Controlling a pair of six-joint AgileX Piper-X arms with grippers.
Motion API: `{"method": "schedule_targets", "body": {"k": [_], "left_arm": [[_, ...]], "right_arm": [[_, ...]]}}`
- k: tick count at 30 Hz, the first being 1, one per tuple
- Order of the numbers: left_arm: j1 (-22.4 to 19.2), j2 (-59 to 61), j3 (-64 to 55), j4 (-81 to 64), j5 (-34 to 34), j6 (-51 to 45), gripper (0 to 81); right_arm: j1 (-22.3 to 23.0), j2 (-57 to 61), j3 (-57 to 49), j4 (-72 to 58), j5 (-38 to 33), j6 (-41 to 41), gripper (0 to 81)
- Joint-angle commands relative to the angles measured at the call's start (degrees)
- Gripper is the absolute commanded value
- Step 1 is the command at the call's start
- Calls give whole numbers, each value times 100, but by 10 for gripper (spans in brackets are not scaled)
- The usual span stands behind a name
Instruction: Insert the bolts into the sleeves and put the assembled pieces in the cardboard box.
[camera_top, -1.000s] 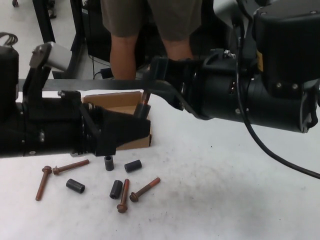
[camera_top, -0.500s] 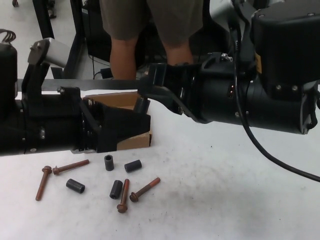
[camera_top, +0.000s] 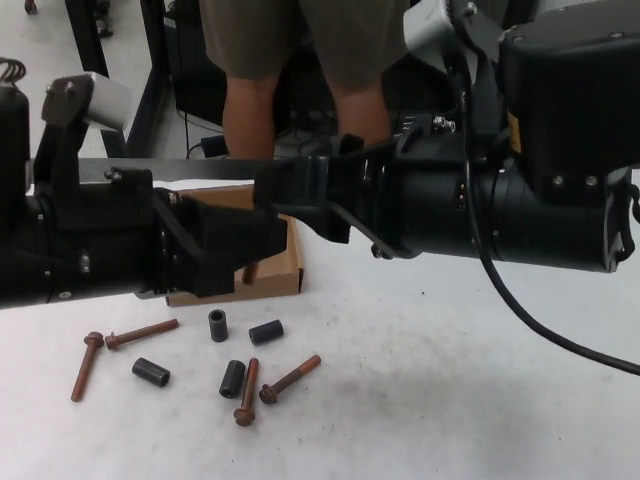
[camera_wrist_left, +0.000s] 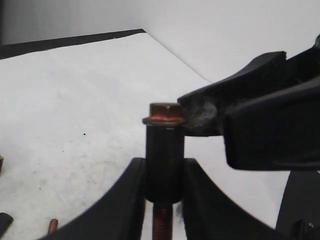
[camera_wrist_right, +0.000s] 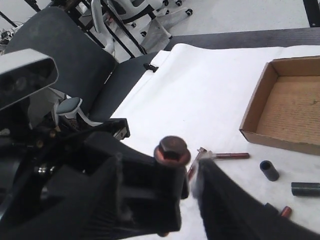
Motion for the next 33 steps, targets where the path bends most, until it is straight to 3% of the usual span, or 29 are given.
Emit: {"method": "schedule_targets", "body": {"k": [1,8,13,21,25,31,33], "left_arm": [[9,-97,-79,-161,-71,47,8],[9,-97,-79,-413,-233,82,8],[9,-97,-79,-413,-555,692,8],[689,575,-358,-413,-744,1336,8],[1022,1319,-795,-413,-718,1361,8],[1142,2684,-1648,-309,-571,1375,8],[1142,3171,-1943,-171,-572,1375,8]], "right_arm": [[5,-83,-42,-5,8,-71,458],[-10,-198,-114,6,8,-213,459],[-10,-493,-114,353,32,-516,459],[-10,-912,-114,1923,134,-1025,440],[-10,-967,-114,2537,136,-1448,330],[-131,-967,-114,2975,136,-1766,28],[-223,-967,-114,3124,136,-1788,1]]}}
